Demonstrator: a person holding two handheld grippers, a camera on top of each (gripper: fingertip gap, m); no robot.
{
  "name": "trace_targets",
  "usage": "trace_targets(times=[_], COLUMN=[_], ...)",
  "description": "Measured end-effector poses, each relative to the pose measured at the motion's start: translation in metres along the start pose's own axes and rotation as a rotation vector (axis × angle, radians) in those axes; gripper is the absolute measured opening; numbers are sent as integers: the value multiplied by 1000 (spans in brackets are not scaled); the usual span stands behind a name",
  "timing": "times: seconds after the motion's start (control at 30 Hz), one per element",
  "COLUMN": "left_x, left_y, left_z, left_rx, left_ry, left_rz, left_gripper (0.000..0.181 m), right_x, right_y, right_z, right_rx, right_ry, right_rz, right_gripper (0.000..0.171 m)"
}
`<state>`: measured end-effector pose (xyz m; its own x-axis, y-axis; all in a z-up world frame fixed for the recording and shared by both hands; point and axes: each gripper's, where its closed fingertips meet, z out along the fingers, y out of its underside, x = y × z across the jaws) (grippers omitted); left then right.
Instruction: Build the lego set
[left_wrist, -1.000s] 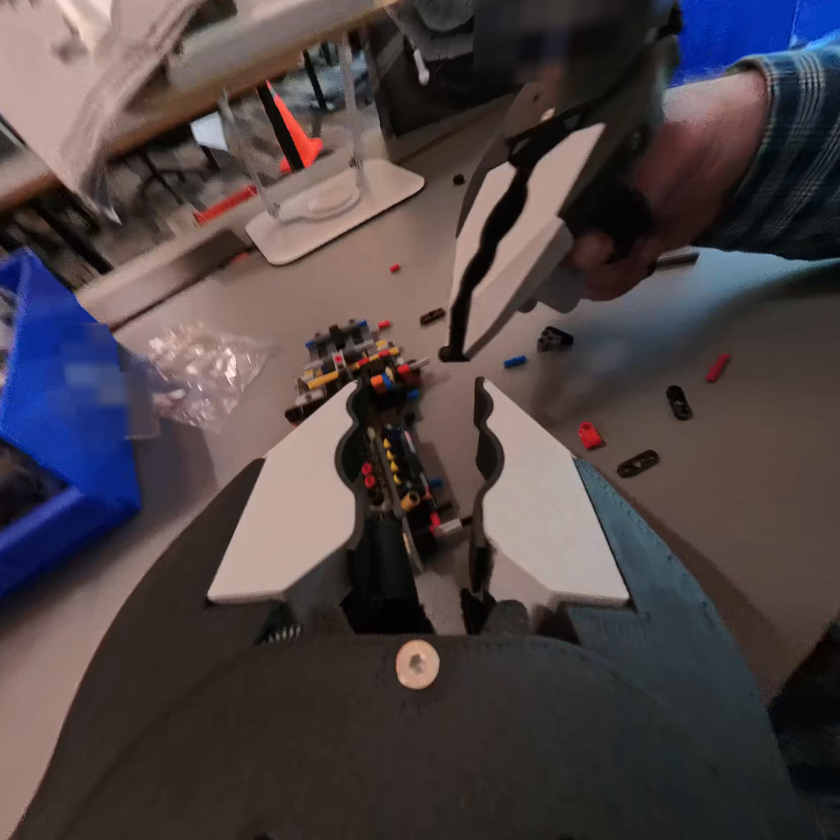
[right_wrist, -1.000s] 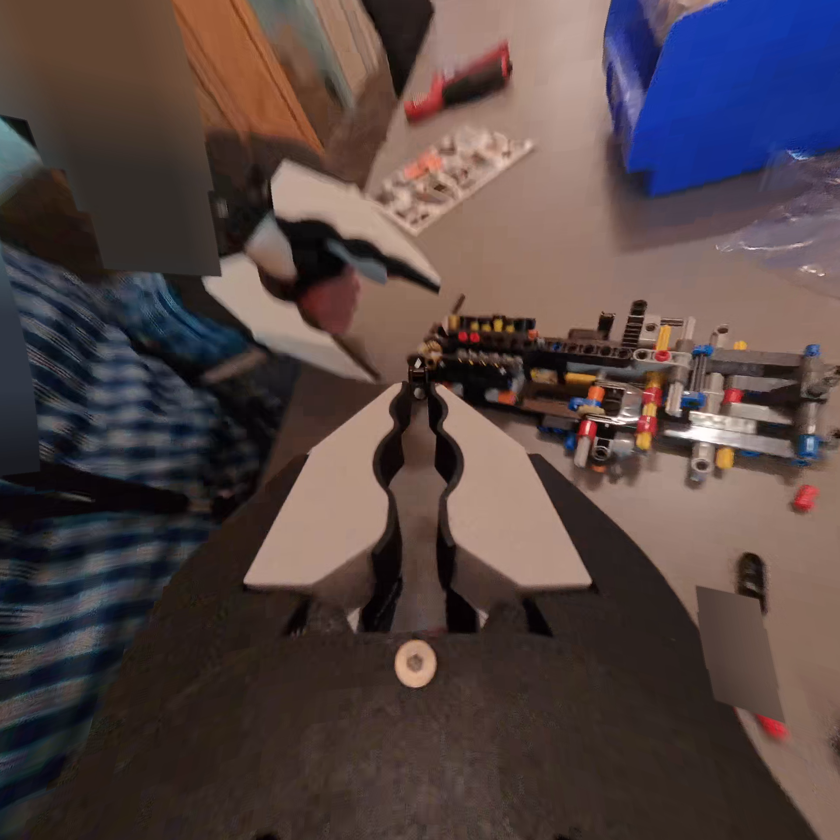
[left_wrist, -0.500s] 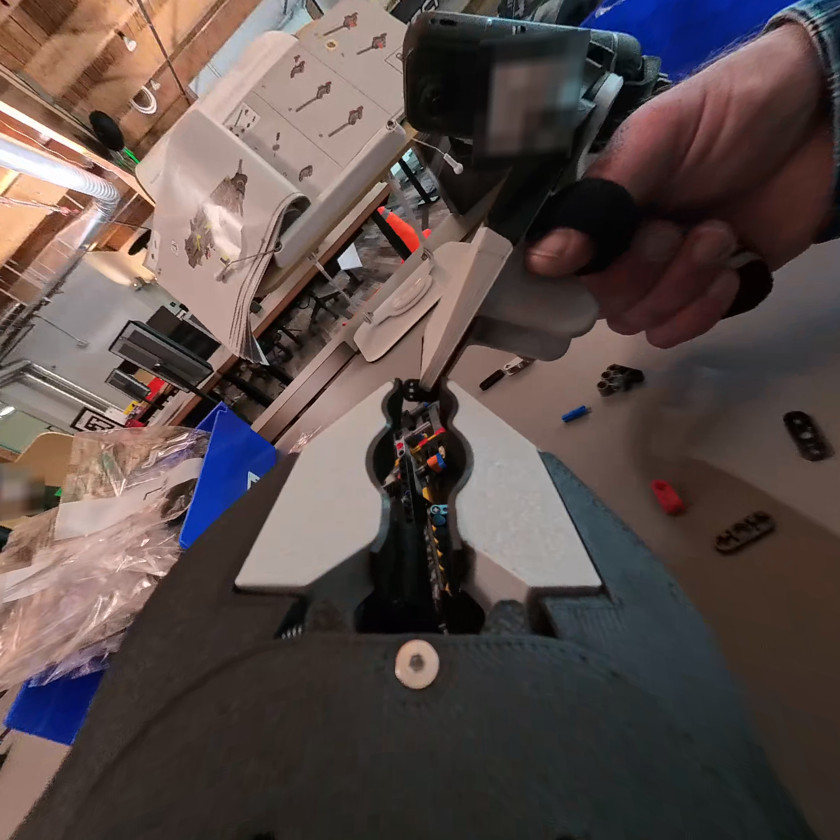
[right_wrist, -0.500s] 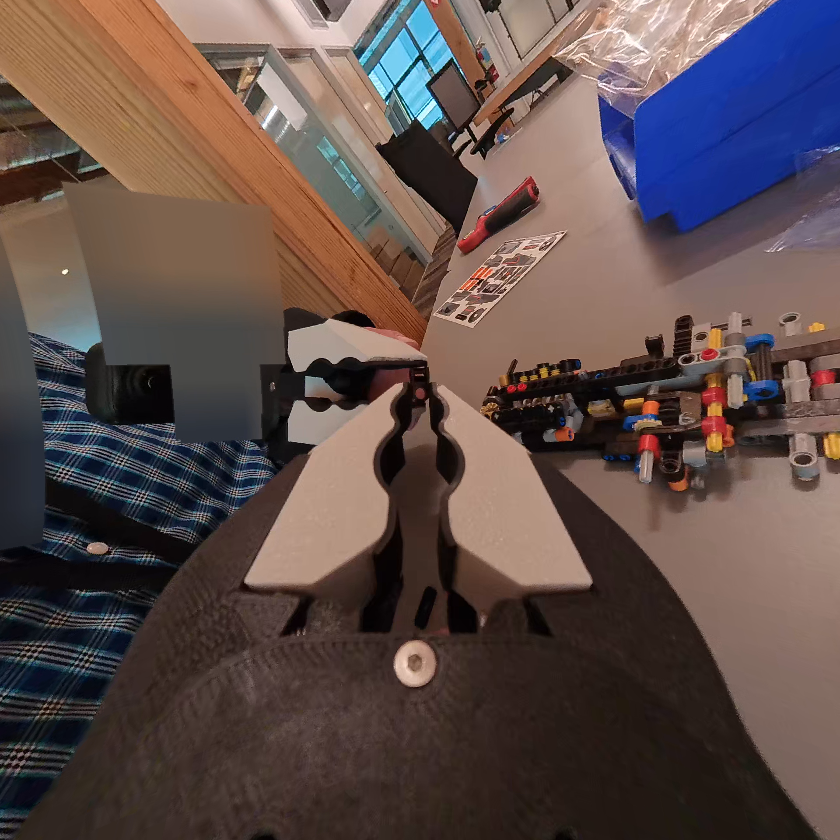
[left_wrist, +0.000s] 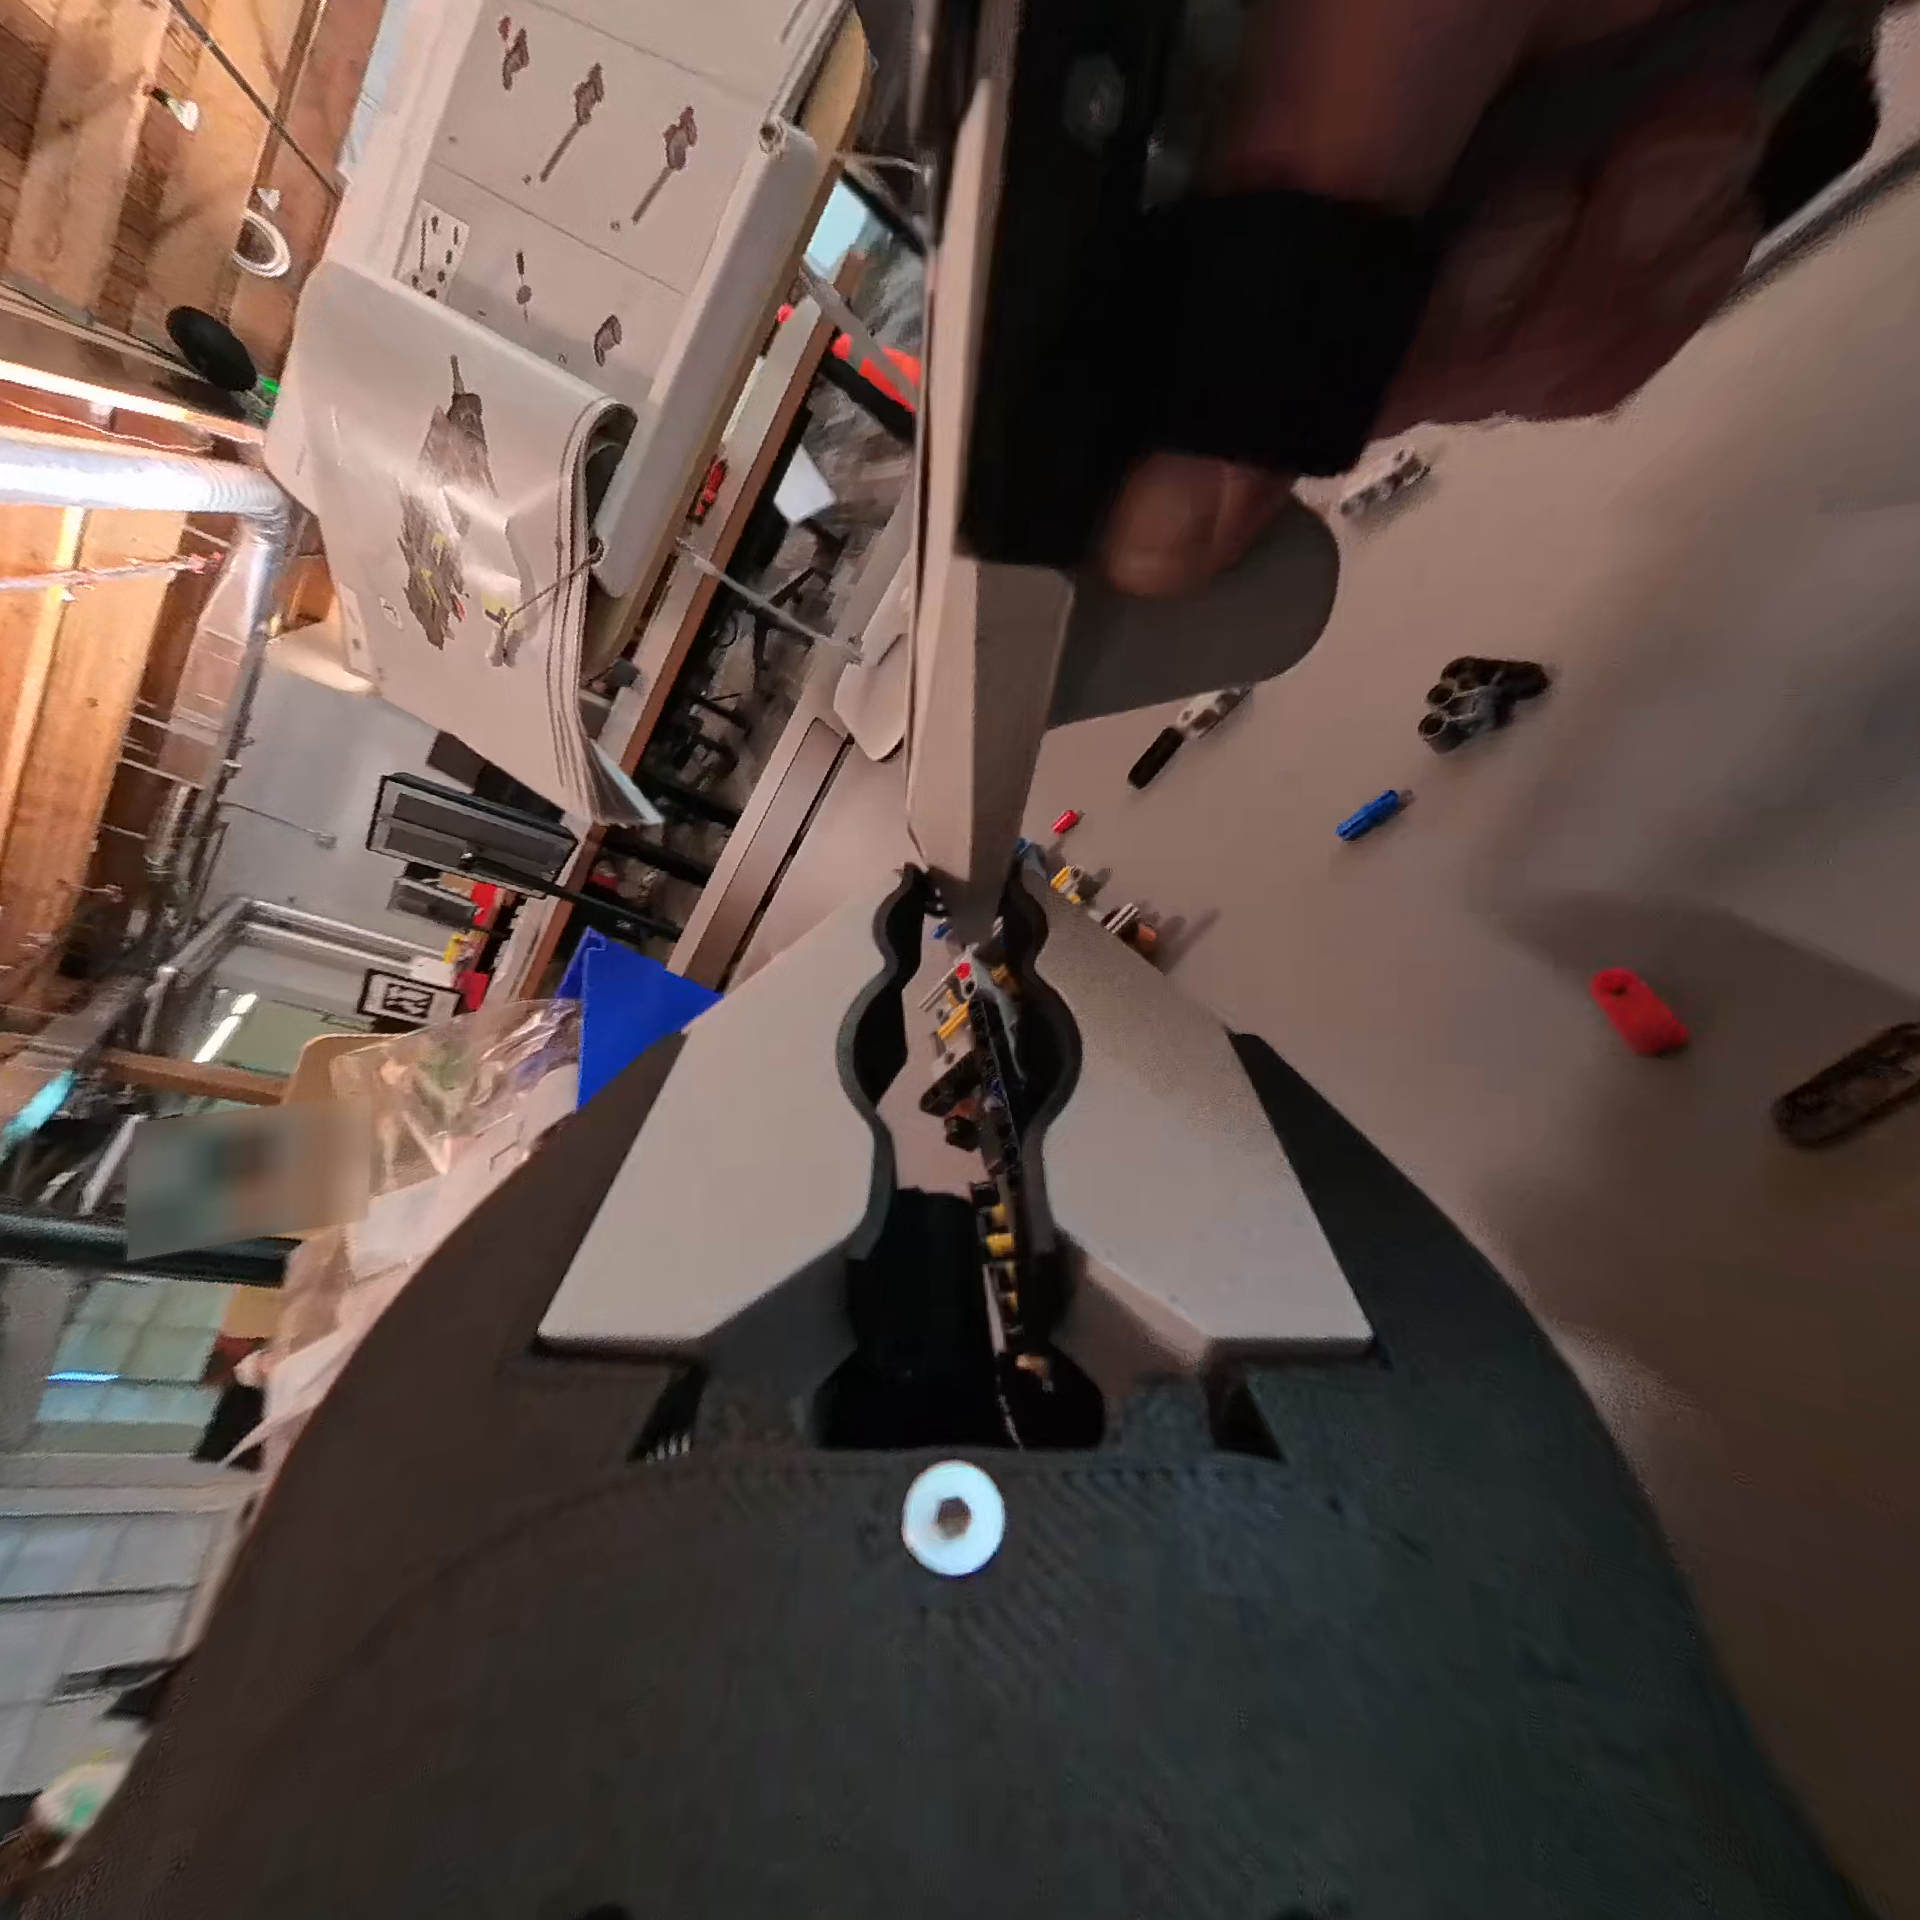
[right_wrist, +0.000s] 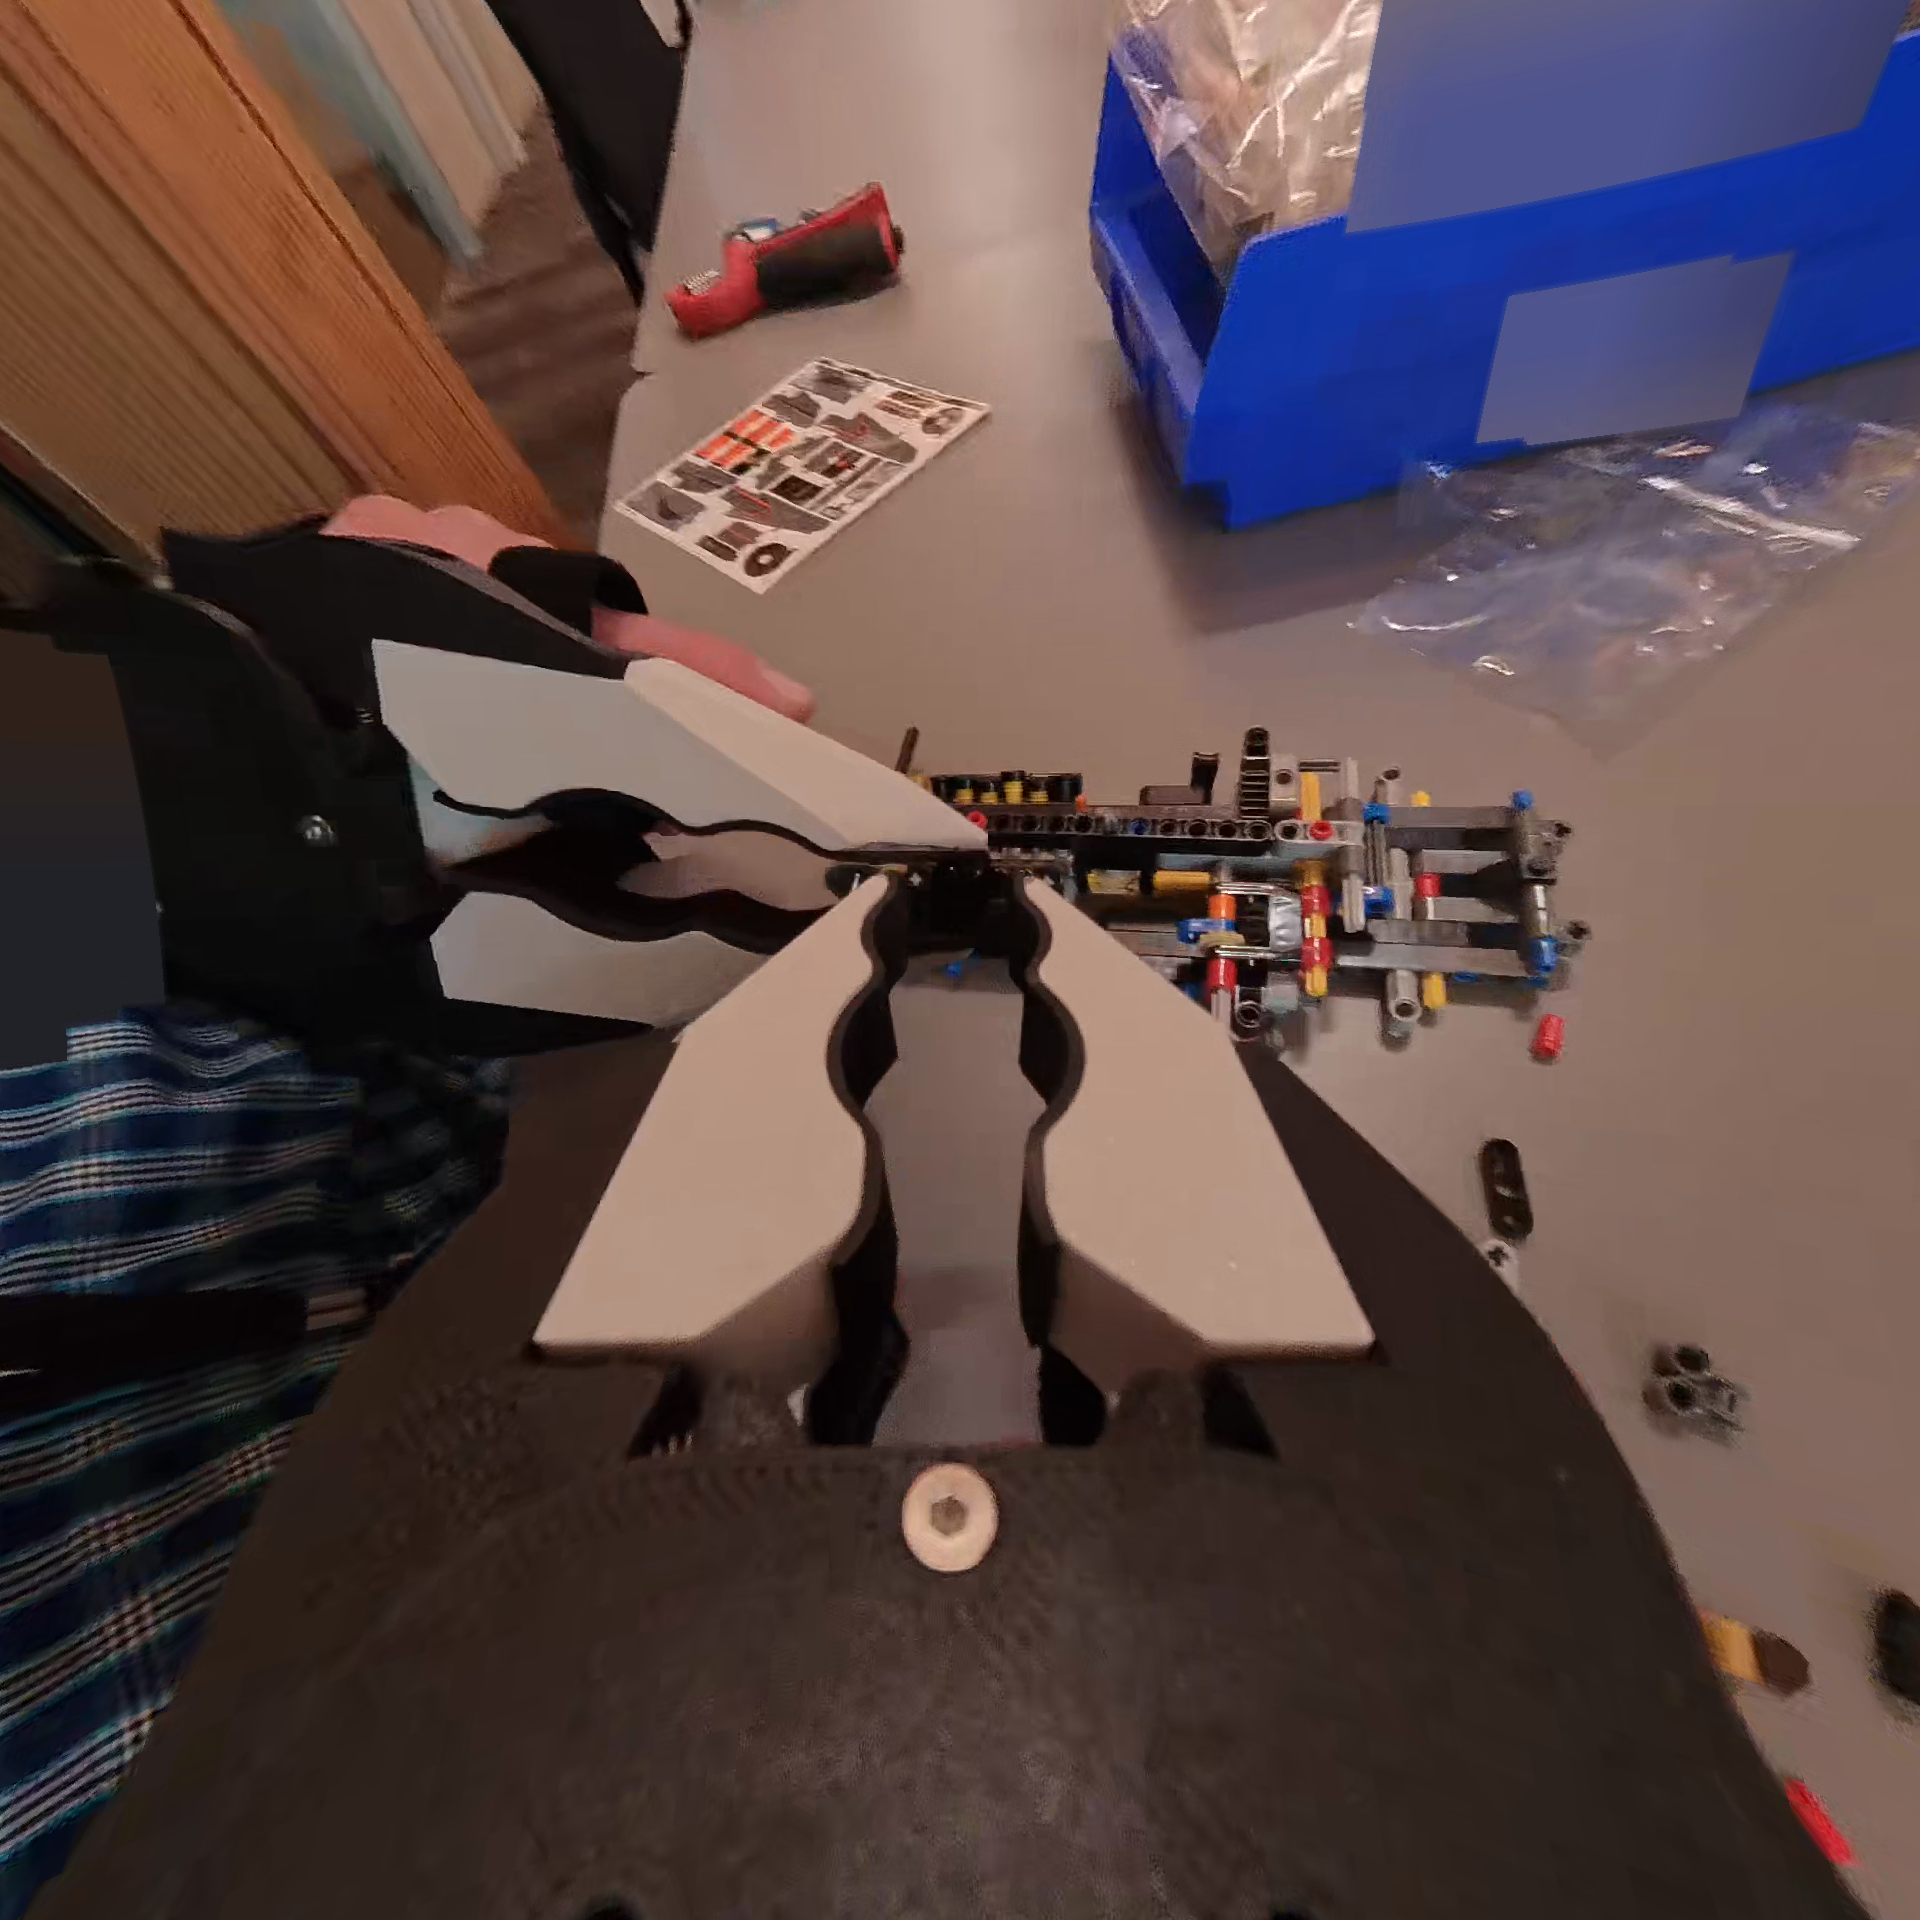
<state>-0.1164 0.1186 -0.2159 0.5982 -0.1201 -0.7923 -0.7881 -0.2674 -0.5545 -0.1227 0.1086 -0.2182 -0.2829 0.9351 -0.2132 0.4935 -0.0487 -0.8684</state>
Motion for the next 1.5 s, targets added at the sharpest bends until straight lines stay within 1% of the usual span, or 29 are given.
trace_targets(times=[0.13,0.2,0.3,0.37,0.47,0.77,0.83,0.97,1.13,1.3,1.43,1.5], left_x=[3,5,6,6,3,1,3,8,4,5,8,8], left_y=[0,0,-2,-3,-2,-6,-7,-5,-10,-18,-26,-27], left_z=[2,2,2,1,0,-2,-3,-1,-2,-9,-18,-21], left_rx=[-19,-13,17,39,52,81,86,65,103,173,235,246], left_ry=[8,18,47,94,123,189,198,209,220,257,268,281], left_rz=[61,74,45,-21,-70,-139,-136,-112,-177,-203,-123,-101], left_gripper=[13,13,13,13,13,13,13,14,14,14,14,14], right_x=[3,3,1,0,8,5,4,1,7,-1,-12,-15], right_y=[3,5,5,3,5,0,1,1,-1,-2,-1,0], right_z=[1,0,-1,-5,-11,-10,-9,-9,-14,-19,-25,-28], right_rx=[-37,-46,-21,10,17,16,11,0,28,37,48,55], right_ry=[87,93,24,-66,-126,-264,-291,-273,-274,-380,-504,-530], right_rz=[-65,-76,-21,66,128,193,206,175,205,252,272,267], right_gripper=[9,7,7,15,19,17,17,15,15,12,11,14])
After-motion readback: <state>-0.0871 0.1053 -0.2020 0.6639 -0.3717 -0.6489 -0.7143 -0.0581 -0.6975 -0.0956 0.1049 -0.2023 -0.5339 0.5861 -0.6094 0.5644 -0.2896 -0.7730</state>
